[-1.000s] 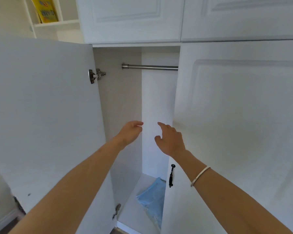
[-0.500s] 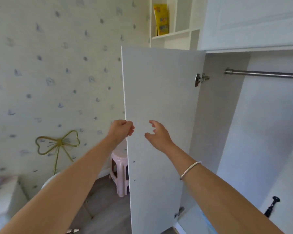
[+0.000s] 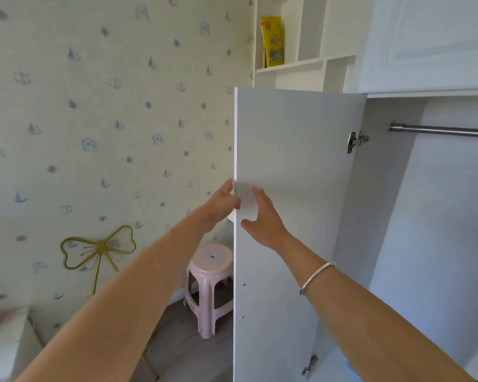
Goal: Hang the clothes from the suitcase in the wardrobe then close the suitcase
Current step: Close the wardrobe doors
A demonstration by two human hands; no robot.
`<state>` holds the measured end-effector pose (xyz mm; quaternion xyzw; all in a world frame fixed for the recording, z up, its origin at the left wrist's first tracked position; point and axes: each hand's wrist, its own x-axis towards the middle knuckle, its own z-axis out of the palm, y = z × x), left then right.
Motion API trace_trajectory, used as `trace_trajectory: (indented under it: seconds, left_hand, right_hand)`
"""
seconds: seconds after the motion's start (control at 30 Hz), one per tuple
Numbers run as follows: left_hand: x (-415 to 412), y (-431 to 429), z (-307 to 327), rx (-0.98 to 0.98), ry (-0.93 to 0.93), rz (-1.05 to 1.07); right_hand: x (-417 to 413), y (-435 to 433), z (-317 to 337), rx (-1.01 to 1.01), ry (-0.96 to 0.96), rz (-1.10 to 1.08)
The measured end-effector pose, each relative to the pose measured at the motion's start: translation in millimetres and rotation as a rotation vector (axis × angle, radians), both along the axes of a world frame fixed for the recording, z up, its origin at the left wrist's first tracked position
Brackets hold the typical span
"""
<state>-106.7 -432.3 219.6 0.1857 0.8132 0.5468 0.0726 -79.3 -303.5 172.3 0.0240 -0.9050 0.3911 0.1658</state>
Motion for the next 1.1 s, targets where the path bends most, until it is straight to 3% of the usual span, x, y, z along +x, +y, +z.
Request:
trace_trajectory:
  seconds: [0.3,0.63,0.83,0.97,1.03,1.1]
  left_hand:
    - [7,-1,-10,0.214,0.056,0.01]
    - [85,40,-17,0.169,0.167,-0.234]
    - [119,103,-27,0.119,0.245,-0.446]
    - [141,161,-38,0.048,0.354,-0.584]
    - [150,190,-42,0.008,0.404,-0.642]
    - [159,224,-45,-0.02,0.47,-0.674]
  right_hand:
    - [7,-1,7,-0.082,0.248,-0.045]
    - [88,48,-14,-0.192,0.544,-0.188]
    - [151,121,-7,-0.232,0.551,-0.261]
    - [196,178,-5,-0.084,0.567,-0.378]
    - [212,205,-2,0.216,0.631,-0.576]
    - [226,237,1,0.696,0.636,-0.785]
